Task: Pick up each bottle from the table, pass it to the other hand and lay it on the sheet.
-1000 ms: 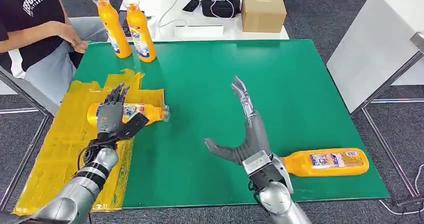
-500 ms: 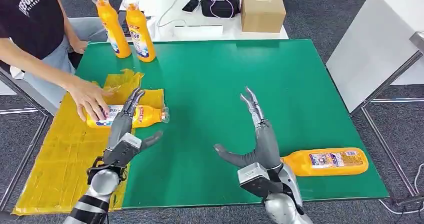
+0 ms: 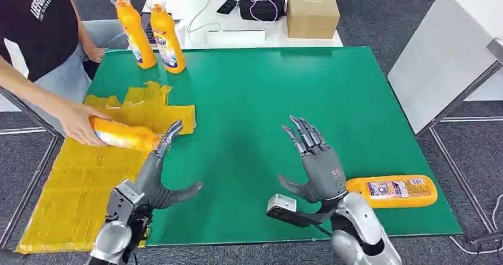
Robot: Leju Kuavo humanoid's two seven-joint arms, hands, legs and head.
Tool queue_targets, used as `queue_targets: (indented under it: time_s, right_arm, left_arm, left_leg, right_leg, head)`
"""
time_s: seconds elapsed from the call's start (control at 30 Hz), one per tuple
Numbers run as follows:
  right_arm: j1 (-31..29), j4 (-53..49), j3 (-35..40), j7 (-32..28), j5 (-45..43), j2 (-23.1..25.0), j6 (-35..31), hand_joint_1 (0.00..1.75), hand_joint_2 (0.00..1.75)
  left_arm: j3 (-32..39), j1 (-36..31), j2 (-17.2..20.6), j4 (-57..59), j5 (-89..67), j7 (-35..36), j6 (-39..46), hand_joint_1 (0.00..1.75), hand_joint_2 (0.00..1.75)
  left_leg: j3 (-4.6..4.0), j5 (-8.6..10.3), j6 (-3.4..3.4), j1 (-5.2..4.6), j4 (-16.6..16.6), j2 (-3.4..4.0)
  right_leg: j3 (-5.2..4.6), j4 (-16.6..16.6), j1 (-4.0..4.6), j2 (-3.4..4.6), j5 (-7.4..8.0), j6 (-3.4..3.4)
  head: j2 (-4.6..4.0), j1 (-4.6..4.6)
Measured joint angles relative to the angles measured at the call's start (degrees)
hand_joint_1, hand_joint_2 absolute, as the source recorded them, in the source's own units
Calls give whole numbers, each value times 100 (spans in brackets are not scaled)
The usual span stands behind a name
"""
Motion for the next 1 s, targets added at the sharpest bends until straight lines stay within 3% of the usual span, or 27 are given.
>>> queue_targets:
  time_s: [0.5, 1.0]
  right_arm:
    - [-149, 786, -586, -172, 275, -1143, 393, 0, 175]
    - [52, 1075, -1084, -813, -610, -2104, 1075, 0, 175]
  left_arm:
    - [-44, -13, -63, 11, 560, 118, -363, 0, 175]
    - [-308, -13, -55, 13, 712, 155, -518, 0, 175]
  left_leg:
    - [1, 0, 1, -9, 1, 3]
    - [0, -2, 4, -16, 1, 3]
  right_leg:
    - [0, 0, -9, 1, 1, 2]
    - [-1, -1, -14, 1, 1, 3]
  head:
    - [0, -2]
    - [0, -2]
